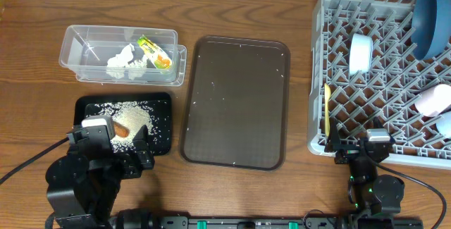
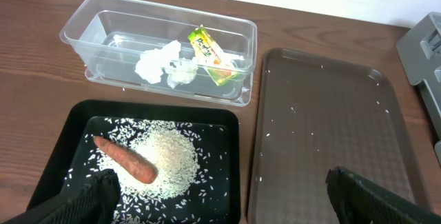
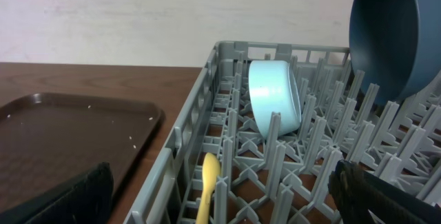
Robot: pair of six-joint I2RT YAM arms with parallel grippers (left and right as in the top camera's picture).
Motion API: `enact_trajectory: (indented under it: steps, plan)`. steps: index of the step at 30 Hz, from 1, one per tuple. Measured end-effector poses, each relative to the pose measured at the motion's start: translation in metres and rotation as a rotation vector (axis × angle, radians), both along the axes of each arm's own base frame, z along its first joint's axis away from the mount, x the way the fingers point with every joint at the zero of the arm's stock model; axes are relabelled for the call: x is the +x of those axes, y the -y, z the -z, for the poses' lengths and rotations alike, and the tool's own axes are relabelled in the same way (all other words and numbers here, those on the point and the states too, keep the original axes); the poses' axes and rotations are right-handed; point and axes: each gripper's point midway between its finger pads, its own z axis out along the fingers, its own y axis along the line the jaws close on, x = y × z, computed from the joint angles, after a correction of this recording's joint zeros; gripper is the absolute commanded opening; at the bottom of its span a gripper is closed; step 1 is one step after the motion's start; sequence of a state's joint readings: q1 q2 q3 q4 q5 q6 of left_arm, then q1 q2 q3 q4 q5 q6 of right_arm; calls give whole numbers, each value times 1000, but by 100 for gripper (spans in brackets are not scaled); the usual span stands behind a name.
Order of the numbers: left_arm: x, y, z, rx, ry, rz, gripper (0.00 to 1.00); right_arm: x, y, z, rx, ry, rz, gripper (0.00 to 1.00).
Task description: Sort waste into correct bins and load items into the dishwasher rack
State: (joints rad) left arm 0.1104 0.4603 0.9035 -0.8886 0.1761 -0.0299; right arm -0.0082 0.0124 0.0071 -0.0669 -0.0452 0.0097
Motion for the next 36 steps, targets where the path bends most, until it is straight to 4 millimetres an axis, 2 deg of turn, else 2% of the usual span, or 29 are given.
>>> enact_trajectory:
  steps: [32, 36]
  plan:
    - [0, 0, 0, 0, -1, 0, 97, 0, 0, 0, -3, 0, 0, 99]
    - [-7, -1, 5, 11, -14, -3, 98, 0, 0, 0, -3, 0, -1, 99]
